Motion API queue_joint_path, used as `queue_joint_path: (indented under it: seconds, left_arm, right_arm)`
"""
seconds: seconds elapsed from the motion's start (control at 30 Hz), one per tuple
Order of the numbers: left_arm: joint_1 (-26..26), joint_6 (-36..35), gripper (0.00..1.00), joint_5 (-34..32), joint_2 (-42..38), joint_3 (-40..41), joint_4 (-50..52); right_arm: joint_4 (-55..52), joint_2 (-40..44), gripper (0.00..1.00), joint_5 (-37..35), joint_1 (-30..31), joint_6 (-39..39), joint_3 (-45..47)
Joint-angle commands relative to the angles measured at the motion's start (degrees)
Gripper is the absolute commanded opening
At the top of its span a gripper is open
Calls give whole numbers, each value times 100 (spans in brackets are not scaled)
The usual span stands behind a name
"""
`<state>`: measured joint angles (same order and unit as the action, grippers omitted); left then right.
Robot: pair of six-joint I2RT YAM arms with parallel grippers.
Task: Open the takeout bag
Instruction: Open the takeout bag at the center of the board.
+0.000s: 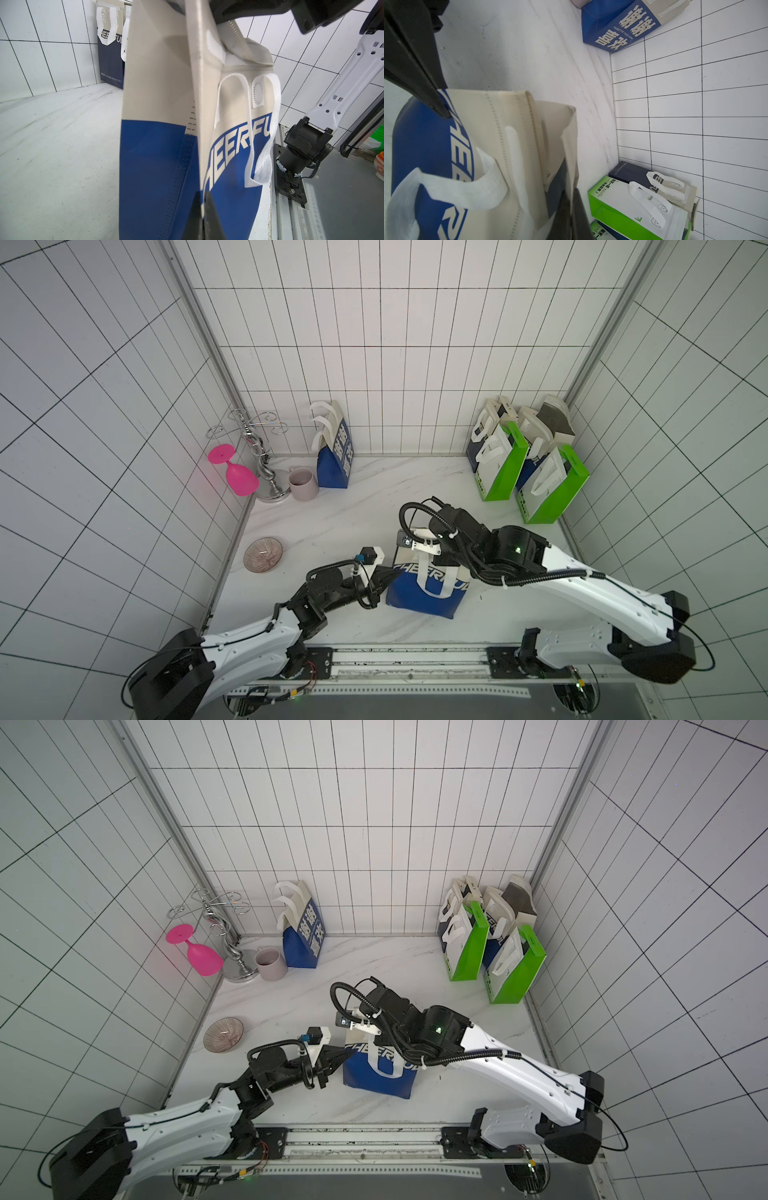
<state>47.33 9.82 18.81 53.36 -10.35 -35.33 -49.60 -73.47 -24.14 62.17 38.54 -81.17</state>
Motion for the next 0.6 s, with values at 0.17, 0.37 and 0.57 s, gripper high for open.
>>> queue_joint_path:
  seconds: [0.17,0.37,0.57]
  left_arm:
    - [13,-86,0,-88,21,-15,12]
    - [27,-90,0,-101,40,-15,18]
    - [31,-93,0,-119,72,-20,49]
  right_arm:
    - [-753,-160,0,-21,-124,321,-1245]
    - [-936,-287,0,24,-153,382,-1612]
    - [-1098,-435,0,57,-179,435,-1889]
